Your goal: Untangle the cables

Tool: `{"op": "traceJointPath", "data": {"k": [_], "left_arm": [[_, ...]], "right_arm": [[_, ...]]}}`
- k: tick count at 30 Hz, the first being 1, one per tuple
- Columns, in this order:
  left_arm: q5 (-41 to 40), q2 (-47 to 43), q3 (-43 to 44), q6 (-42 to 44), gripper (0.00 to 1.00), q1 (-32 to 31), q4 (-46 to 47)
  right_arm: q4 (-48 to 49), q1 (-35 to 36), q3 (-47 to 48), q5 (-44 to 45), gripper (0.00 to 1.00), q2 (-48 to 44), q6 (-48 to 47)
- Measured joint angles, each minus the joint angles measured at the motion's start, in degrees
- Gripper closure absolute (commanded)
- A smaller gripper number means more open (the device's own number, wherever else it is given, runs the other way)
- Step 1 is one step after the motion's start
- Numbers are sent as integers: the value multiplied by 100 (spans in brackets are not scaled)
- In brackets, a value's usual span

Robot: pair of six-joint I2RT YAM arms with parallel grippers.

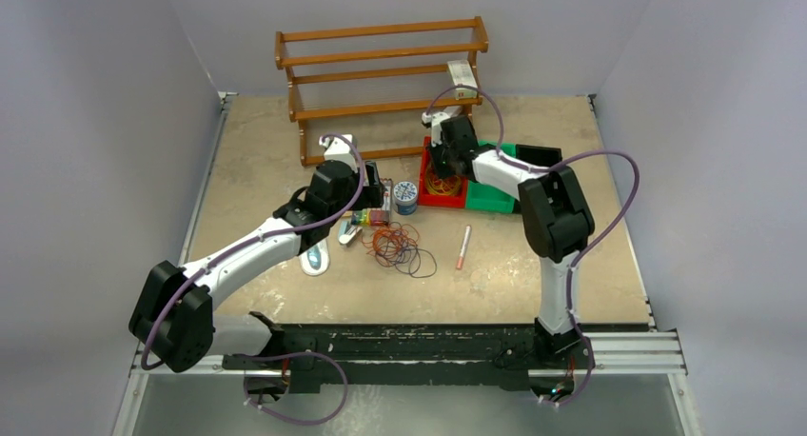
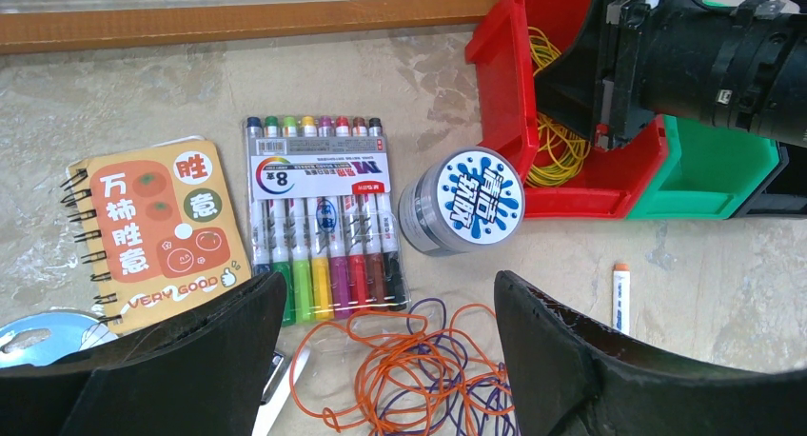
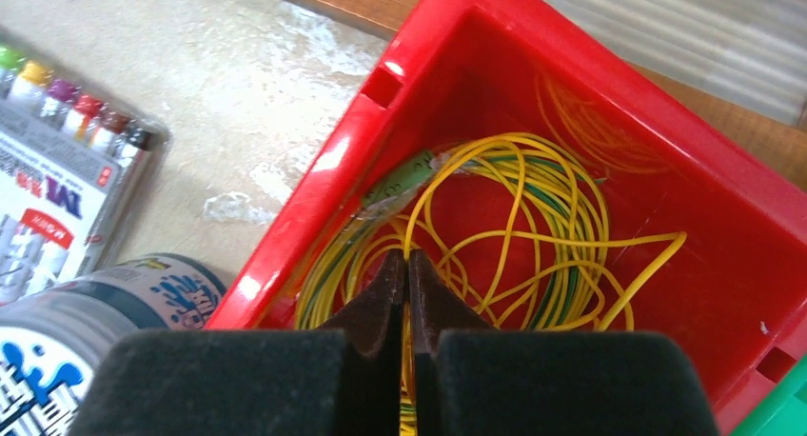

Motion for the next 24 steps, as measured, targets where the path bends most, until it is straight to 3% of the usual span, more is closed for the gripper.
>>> {"op": "traceJointPath", "data": {"k": [8, 15, 24], "left_arm": [[0, 0, 0, 0, 20, 0, -2], [0, 0, 0, -2, 20, 0, -2], [0, 0, 0, -2, 20, 0, -4]], "right_arm": [[-87, 0, 9, 286, 98, 83, 208], [-37, 0, -37, 304, 76, -125, 247], [4, 0, -37, 302, 57, -614, 243]]}}
